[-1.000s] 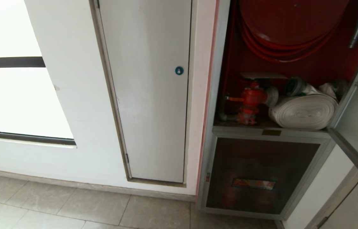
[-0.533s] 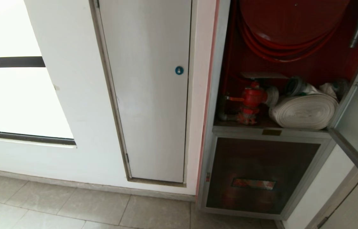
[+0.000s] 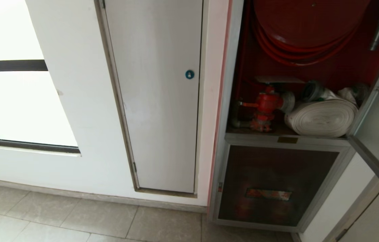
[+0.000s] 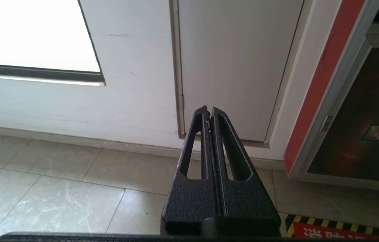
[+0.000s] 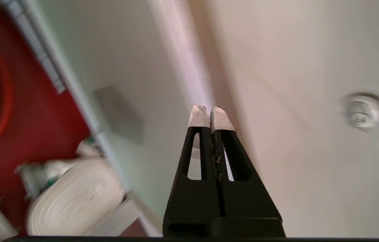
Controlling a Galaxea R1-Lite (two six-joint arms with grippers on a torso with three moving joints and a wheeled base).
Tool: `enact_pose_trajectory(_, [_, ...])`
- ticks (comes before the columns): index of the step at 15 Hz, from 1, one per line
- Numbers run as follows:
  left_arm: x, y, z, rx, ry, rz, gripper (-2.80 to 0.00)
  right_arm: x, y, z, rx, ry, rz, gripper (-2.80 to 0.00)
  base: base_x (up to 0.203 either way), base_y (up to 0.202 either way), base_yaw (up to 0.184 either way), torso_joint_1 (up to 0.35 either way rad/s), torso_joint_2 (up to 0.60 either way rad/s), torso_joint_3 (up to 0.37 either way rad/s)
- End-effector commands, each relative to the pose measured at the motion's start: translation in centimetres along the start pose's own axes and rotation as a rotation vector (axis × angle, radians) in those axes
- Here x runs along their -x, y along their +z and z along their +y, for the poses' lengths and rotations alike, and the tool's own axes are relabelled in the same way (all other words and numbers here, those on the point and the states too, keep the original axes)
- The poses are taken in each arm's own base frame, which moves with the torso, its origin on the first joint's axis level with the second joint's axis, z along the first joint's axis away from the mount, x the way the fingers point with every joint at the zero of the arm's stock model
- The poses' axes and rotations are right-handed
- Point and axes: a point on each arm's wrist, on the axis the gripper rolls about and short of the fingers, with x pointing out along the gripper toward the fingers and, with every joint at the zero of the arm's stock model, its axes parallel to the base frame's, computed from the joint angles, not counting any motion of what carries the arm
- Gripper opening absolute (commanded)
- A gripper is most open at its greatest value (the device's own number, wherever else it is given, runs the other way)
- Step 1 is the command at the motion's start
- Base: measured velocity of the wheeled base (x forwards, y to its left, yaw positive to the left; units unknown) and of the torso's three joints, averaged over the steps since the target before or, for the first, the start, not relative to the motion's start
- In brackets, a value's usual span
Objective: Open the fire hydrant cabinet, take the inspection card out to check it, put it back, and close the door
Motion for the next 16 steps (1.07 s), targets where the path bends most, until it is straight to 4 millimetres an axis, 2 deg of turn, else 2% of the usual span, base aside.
enact_pose_trajectory(1, [-0.1, -0.2, 0.0, 0.0, 0.001, 0.007, -2.8, 0.9, -0.2, -0.8, -0.022, -0.034, -0.067, -2.8, 0.0, 0.0, 0.0, 0.0, 0.0, 0.0])
enact_pose_trajectory(3, [0.0, -0.2, 0.0, 0.0, 0.001, 0.006, -2.8, 1.7, -0.3, -1.2, -0.036, -0.042, -0.105, -2.8, 0.0, 0.0, 0.0, 0.0, 0.0, 0.0])
enact_pose_trajectory(6, [0.0, -0.2, 0.0, 0.0, 0.0, 0.006, -2.8, 1.7, -0.6, -1.3, -0.039, -0.047, -0.1, -2.8, 0.0, 0.0, 0.0, 0.0, 0.0, 0.0])
enact_pose_trajectory(9, [-0.1, -0.2, 0.0, 0.0, 0.001, 0.007, -2.8, 0.8, -1.2, -1.4, -0.038, -0.057, -0.072, -2.8, 0.0, 0.0, 0.0, 0.0, 0.0, 0.0])
enact_pose_trajectory(16, [0.0, -0.2, 0.0, 0.0, 0.0, 0.006, -2.8, -0.4, -0.9, -1.3, -0.054, -0.053, -0.104, -2.8, 0.0, 0.0, 0.0, 0.0, 0.0, 0.0])
